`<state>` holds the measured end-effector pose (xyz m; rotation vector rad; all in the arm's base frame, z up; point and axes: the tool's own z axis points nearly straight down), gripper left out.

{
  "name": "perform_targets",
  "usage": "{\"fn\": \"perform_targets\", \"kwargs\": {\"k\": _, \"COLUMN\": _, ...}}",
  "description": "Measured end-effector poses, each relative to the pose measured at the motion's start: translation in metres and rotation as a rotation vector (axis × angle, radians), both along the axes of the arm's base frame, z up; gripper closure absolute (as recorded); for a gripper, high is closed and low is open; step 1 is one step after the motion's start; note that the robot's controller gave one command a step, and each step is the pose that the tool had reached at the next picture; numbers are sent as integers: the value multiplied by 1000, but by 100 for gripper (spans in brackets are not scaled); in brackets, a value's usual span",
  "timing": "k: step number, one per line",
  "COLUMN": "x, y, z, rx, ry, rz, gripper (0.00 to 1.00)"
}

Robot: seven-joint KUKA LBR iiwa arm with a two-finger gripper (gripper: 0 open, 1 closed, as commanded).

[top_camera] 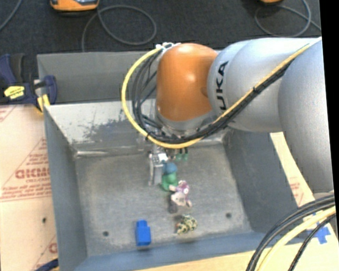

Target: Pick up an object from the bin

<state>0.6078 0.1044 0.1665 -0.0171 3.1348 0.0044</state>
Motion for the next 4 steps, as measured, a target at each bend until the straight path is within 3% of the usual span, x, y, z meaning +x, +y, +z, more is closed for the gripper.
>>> {"fn": "perform_targets", "kwargs": {"k": 1, "x": -15, "y": -8, "z": 3, "rx": -1, "ry": 4, "rz": -168, "gripper": 0}}
{"fn": "perform_targets", "kwargs": {"k": 2, "x": -27, "y": -34, "z": -1, "rx": 0, "ry": -2, "rz": -62, "gripper": 0}}
{"fn": "perform_targets", "kwargs": {"k": 3, "x": -34, "y": -61, "z": -4, "rx": -1, "ry": 1, "rz": -65, "gripper": 0}}
{"fn": "perform_targets", "kwargs": {"k": 4, "x": -50, "y": -68, "z": -25, "rx": -2, "ry": -5, "rz": 85, "gripper": 0}}
